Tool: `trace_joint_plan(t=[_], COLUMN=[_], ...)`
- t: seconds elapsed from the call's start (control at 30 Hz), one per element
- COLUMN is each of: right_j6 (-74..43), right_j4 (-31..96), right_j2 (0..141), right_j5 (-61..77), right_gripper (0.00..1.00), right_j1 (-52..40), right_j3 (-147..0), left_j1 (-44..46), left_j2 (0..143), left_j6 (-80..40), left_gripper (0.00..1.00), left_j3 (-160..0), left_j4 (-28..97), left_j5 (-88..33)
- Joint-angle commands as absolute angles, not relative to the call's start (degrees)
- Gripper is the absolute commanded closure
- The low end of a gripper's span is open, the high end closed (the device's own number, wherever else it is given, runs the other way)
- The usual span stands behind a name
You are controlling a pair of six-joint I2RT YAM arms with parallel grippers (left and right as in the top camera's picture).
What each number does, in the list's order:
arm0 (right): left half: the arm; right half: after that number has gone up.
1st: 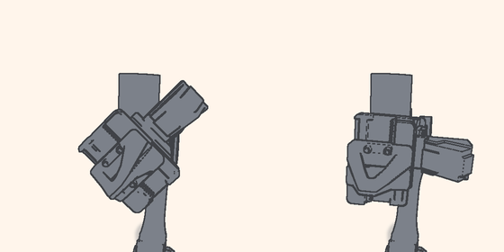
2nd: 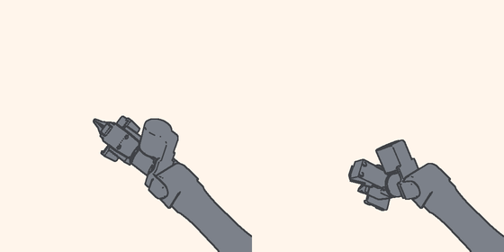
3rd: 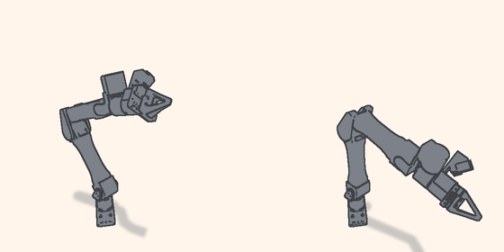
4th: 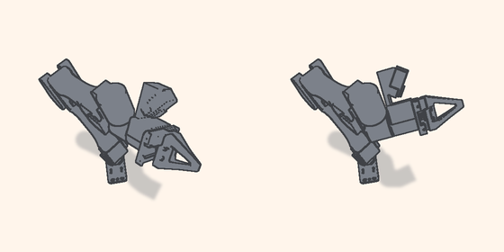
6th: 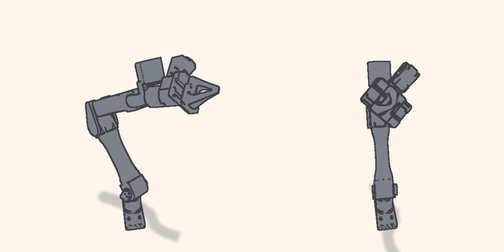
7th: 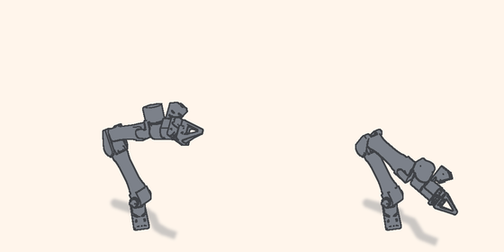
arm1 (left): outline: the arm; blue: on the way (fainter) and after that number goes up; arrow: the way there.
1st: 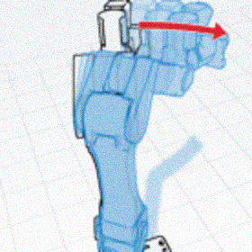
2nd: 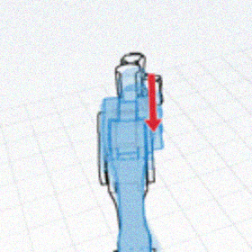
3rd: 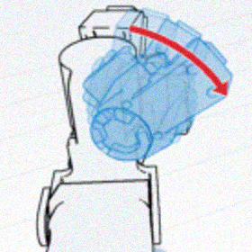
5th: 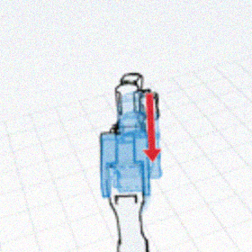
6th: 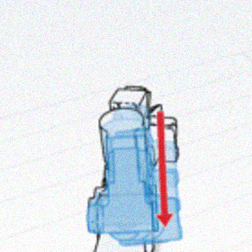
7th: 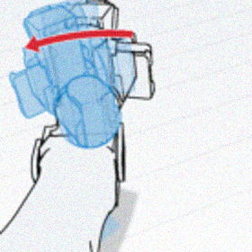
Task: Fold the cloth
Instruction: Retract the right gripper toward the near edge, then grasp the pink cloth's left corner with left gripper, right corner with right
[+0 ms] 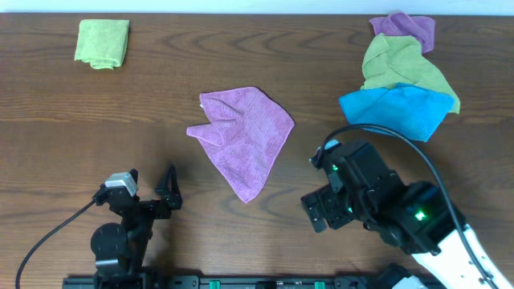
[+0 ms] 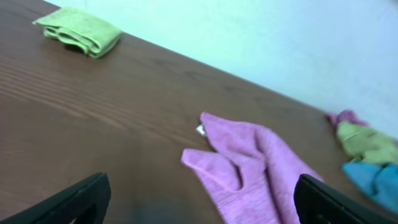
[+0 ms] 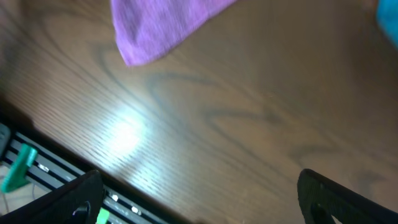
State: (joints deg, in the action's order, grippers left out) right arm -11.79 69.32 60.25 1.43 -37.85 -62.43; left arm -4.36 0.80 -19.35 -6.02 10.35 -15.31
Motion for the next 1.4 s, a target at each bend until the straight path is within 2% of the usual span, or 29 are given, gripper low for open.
trace_joint_plan(t=[0.0, 0.13, 0.23, 0.33, 0.47, 0.53, 0.67, 0.77, 0.9, 1.13, 1.17, 1.27, 1.3, 1.33, 1.37], right_j6=[-13.96, -14.52, -13.61, -13.23, -13.23, -13.28, -15.44, -16.19, -18.24, -18.22, -18.22, -18.22, -18.22, -18.22, -18.22], right_j4=[67.79, 61.49, 57.01, 54.11, 51.42, 50.94, 51.27, 51.29, 51.22, 51.7, 51.77, 51.92, 52.01, 52.07, 52.07], right_j2=[59.31, 59.16, 59.13, 59.13, 59.16, 59.16, 59.16, 59.16, 59.16, 59.16, 59.16, 59.16, 59.16, 59.16, 59.16], right_j5=[0.38, 0.19, 0.03, 0.08, 0.25, 0.3, 0.47, 0.47, 0.47, 0.47, 0.47, 0.47, 0.47, 0.47, 0.47], right_gripper=[0.01, 0.01, 0.01, 0.01, 0.01, 0.01, 0.01, 0.01, 0.01, 0.01, 0.01, 0.02, 0.03, 0.04, 0.05], right_j1=[-38.33, -38.33, -38.26, -37.74, -36.91, -36.32, -36.01, -35.97, -35.97, -35.97, -35.97, -35.97, -35.97, -35.97, -35.97], right_j3=[-58.3, -54.76, -54.87, -55.66, -57.56, -59.05, -62.17, -63.66, -63.77, -63.75, -63.75, -63.75, -63.75, -63.75, -63.75], left_j1=[-4.47, -4.47, -4.47, -4.47, -3.75, -2.31, 1.37, 4.49, 8.01, 11.75, 12.21, 13.19, 13.39, 13.54, 13.65], left_j2=[0.62, 2.09, 8.95, 19.27, 41.52, 53.01, 72.12, 84.51, 97.8, 108.84, 109.54, 110.43, 110.48, 110.48, 110.48], left_j6=[-22.63, -21.34, -21.91, -22.52, -19.27, -16.6, -8.43, -1.87, 2.07, 2.83, 2.83, 2.79, 2.7, 2.11, 1.3], left_gripper=[0.05, 0.04, 0.04, 0.04, 0.04, 0.04, 0.04, 0.04, 0.04, 0.03, 0.0, 0.34, 0.5, 0.61, 0.83], left_j3=[-5.89, -5.78, -6.09, -9.21, -21.52, -29.87, -48.4, -61.43, -74.17, -77.76, -77.76, -77.73, -77.73, -77.73, -77.73], left_j4=[8.69, 1.89, -8.49, -14.28, -14.81, -12.01, 2.2, 12.86, 20.71, 21.78, 22.26, 23.94, 23.7, 23.35, 22.96], left_j5=[-18.31, -16.97, -15.92, -16.14, -21.1, -23.83, -23.51, -20.27, -14.44, -8.36, -8.36, -9.1, -9.13, -9.15, -9.3])
